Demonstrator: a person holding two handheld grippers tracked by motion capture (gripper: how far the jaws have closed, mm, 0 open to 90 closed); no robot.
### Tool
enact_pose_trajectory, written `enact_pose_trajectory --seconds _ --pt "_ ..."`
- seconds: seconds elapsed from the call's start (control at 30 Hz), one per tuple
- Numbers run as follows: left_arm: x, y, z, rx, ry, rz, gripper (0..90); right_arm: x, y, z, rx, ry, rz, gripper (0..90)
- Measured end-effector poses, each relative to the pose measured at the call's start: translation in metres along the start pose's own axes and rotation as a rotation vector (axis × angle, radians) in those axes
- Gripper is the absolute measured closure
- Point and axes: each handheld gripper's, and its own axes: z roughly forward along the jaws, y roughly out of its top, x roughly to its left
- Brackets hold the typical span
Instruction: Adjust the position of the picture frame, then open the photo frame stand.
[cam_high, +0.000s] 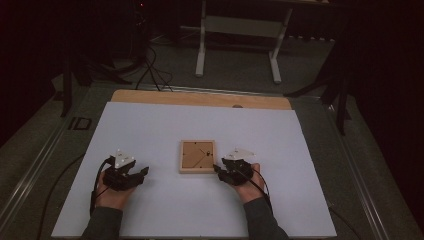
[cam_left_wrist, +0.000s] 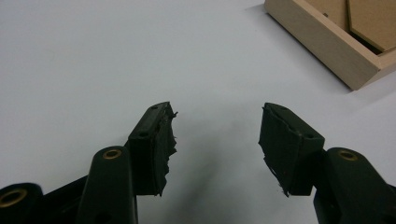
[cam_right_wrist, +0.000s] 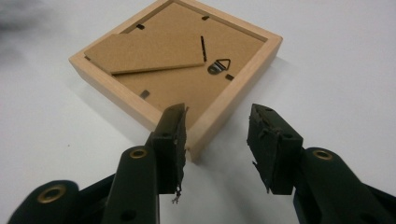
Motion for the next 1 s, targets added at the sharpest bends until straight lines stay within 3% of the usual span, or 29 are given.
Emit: enact_pose_trajectory --seconds 0.43,0.63,0.8,1.0 --pt "-0.004 0.002 0.0 -0.009 -0.033 0.014 43.7 -0.002 -0.003 -0.001 -0.014 -0.004 0.005 55.6" --pt "-0.009 0.005 -0.007 -0.037 -0.067 0.014 44.1 -0.002 -0.001 -0.001 -0.033 0.004 0.001 66.9" --pt "-0.014 0.012 -0.011 -0.054 -0.068 0.049 44.4 -0.001 -0.001 0.001 -0.039 -0.004 -0.01 77.7" --pt "-0.026 0.025 -0.017 -0.068 -0.103 0.087 44.3 0.0 0.001 0.0 -0.059 -0.01 -0.01 87.3"
